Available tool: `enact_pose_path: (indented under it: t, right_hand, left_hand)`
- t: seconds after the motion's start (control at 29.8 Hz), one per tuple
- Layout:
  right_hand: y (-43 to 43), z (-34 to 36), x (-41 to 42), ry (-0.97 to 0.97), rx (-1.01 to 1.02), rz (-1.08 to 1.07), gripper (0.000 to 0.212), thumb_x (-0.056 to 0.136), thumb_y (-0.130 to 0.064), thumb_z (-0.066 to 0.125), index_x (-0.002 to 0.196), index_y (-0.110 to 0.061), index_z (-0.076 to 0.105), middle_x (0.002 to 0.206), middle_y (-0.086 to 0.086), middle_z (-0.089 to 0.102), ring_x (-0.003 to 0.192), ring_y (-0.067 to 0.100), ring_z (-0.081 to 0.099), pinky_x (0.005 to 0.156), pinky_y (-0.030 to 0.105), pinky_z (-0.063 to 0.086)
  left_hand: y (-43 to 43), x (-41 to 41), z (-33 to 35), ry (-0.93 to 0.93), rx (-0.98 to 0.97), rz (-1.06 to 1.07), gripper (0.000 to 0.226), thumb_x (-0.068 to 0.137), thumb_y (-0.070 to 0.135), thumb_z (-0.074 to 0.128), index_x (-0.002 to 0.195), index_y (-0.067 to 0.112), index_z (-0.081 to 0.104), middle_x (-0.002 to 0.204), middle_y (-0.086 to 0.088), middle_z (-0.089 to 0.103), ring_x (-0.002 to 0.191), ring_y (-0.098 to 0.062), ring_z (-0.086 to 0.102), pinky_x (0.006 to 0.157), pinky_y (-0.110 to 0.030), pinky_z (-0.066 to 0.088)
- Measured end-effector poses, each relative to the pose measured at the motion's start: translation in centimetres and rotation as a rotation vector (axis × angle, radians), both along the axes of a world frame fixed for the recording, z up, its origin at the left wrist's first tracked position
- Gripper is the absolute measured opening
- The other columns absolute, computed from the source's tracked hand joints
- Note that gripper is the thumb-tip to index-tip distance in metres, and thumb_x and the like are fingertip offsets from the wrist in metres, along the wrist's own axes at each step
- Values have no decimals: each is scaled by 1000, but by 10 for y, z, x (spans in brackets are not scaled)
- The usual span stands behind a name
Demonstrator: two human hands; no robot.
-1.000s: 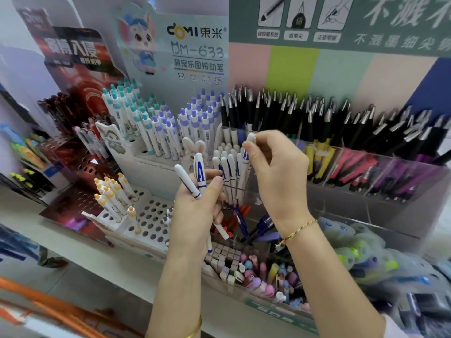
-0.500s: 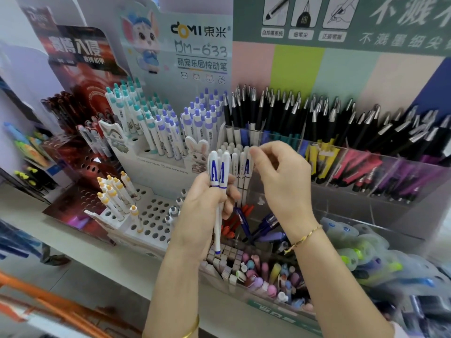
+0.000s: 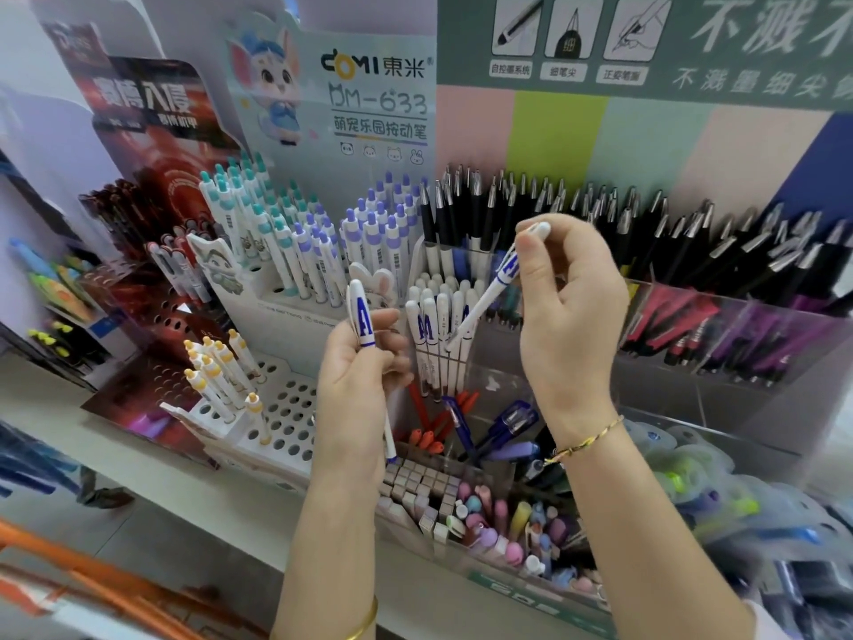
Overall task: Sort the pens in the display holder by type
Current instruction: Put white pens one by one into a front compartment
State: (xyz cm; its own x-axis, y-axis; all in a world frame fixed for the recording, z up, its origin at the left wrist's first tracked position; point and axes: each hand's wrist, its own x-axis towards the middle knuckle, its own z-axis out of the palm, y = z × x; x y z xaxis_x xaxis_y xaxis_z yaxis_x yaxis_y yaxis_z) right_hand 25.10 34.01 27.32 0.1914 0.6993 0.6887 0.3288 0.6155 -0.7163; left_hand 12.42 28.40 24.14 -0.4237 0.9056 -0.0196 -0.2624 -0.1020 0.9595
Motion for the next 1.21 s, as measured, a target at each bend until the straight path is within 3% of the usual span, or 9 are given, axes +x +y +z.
enact_pose_path:
  t: [0.1, 0.23, 0.37, 0.47, 0.7, 0.84, 0.91, 1.04, 1.21]
  right_hand:
    - [0, -8, -6, -125, 34, -19, 14, 95, -15, 52, 97, -6, 62, 88, -2, 58, 83, 6, 51, 76, 8, 38]
    - [0, -24, -13, -219, -79, 67, 17, 90, -13, 62, 106, -9, 60, 88, -2, 61, 82, 7, 57, 77, 18, 48]
    - [0, -37, -17, -362, -84, 13, 14, 83, -17, 69, 90, -11, 58, 85, -1, 57, 77, 13, 55, 69, 33, 51]
    - [0, -42, -18, -469, -121, -64, 20, 78, -23, 73, 86, -12, 58, 88, -1, 52, 81, 14, 52, 67, 31, 49]
    - [-6, -23, -8, -132, -171, 111, 10, 91, -26, 59, 87, -18, 63, 82, -3, 60, 77, 6, 55, 68, 16, 44]
    - [-13, -9, -6, -240, -235, 300, 12, 84, -34, 64, 87, -23, 66, 82, -10, 61, 77, 4, 58, 67, 16, 48]
    - [-13, -5, -5, -233, -259, 318, 9, 85, -28, 66, 86, -19, 66, 80, -9, 62, 74, 3, 59, 66, 15, 48]
    - [-9, 5, 3, -14, -140, 112, 10, 91, -15, 59, 82, -10, 59, 71, -9, 57, 65, 2, 54, 60, 12, 43]
    - [-5, 5, 4, -58, -7, -67, 12, 92, -17, 55, 82, -12, 51, 72, 1, 55, 66, 15, 53, 61, 24, 44]
  left_hand:
    - [-3, 3, 2, 5, -10, -28, 37, 90, -5, 35, 104, 15, 63, 72, 1, 47, 57, -7, 38, 50, -21, 33]
    - [-4, 5, 3, -14, 8, -87, 35, 90, 7, 36, 106, 16, 67, 67, 5, 45, 55, -7, 36, 48, -21, 31]
    - [-5, 3, 4, 24, -13, -115, 41, 93, 3, 32, 106, 16, 68, 64, 7, 44, 57, -7, 37, 51, -20, 34]
    - [-6, 3, 4, 56, -23, -140, 40, 93, 3, 34, 106, 18, 69, 64, 8, 47, 59, -6, 42, 57, -23, 38]
    - [-7, 5, 4, 132, -15, -227, 37, 96, 3, 44, 106, 28, 68, 78, 14, 67, 80, -8, 59, 78, -27, 47]
    - [-11, 12, 9, 146, 30, -360, 34, 98, 6, 43, 101, 27, 70, 85, 2, 72, 81, -12, 66, 69, -24, 52]
    - [-11, 13, 10, 139, 30, -361, 33, 97, 6, 46, 95, 27, 72, 85, 0, 73, 83, -14, 67, 69, -22, 52]
    - [-7, 9, 3, 188, -5, -241, 33, 94, -1, 49, 103, 22, 70, 94, 2, 72, 90, -10, 67, 79, -22, 53]
    - [-3, 5, -5, 196, -70, -150, 32, 93, -2, 47, 103, 19, 69, 95, 1, 72, 92, -11, 67, 82, -27, 51]
